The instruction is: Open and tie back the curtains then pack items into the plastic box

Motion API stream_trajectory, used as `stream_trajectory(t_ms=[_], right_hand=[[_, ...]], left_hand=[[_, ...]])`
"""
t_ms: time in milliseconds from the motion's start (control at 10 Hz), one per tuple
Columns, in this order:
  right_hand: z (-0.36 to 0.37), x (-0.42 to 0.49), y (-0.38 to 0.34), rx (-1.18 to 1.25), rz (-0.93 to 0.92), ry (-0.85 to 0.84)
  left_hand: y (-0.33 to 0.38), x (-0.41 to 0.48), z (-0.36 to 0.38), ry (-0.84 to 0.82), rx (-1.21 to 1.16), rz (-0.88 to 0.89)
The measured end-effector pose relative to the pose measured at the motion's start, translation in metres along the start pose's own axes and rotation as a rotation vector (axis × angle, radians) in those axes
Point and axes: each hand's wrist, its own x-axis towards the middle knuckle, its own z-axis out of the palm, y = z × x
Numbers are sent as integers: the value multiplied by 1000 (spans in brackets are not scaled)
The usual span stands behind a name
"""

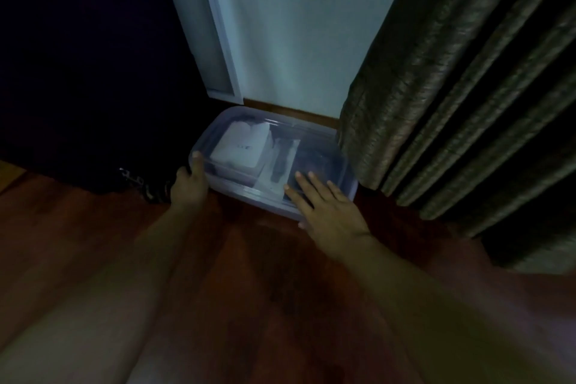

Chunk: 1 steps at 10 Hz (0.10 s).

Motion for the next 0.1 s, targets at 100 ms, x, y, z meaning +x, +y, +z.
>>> stream_trajectory(t_ms=[100], right_hand=[[-27,-23,-24,165,14,-25]], left_hand=[[14,-38,-20,-11,97,34]])
